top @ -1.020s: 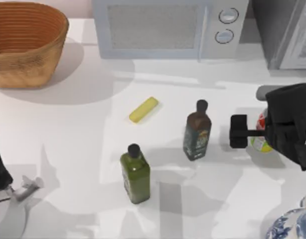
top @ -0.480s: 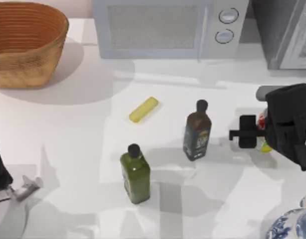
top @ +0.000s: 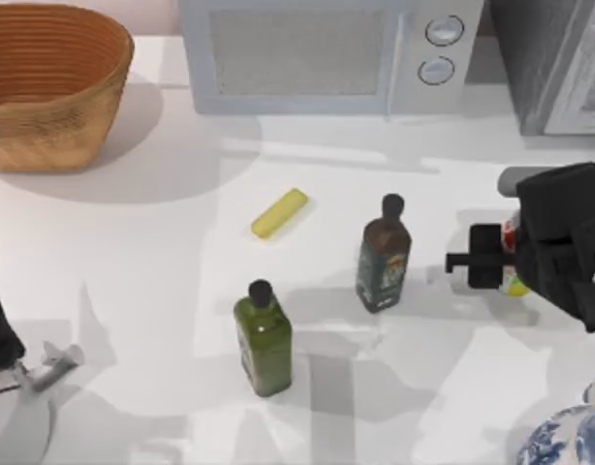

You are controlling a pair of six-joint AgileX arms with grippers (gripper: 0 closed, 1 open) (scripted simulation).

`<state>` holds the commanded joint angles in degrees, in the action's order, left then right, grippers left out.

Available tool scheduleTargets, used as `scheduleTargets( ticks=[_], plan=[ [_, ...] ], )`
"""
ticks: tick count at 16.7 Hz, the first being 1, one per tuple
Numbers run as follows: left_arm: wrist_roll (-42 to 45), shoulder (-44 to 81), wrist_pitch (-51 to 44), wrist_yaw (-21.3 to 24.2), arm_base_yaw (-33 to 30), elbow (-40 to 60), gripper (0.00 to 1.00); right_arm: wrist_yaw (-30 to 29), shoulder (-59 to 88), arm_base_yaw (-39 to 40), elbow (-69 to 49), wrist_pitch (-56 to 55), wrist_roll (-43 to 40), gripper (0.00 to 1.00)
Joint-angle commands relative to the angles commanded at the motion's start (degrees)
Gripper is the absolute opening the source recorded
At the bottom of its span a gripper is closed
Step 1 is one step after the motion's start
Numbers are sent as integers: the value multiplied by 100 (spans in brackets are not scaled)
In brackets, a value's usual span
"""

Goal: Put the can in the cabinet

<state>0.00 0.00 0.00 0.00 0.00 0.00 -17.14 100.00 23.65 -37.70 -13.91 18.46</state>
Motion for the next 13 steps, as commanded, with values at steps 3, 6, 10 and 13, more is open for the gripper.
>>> scheduleTargets(
  ticks=[3, 6, 10, 13],
  plan=[
    [0, 0, 0, 0, 0, 0, 100, 0, 0, 0, 0, 0, 0, 0],
    [0, 0, 0, 0, 0, 0, 100, 0, 0, 0, 0, 0, 0, 0],
    [0, 0, 0, 0, 0, 0, 100, -6, -96, -7, -156, 211, 8, 0],
    [0, 0, 0, 0, 0, 0, 100, -8, -400, 2, -596, 961, 9, 0]
  ],
)
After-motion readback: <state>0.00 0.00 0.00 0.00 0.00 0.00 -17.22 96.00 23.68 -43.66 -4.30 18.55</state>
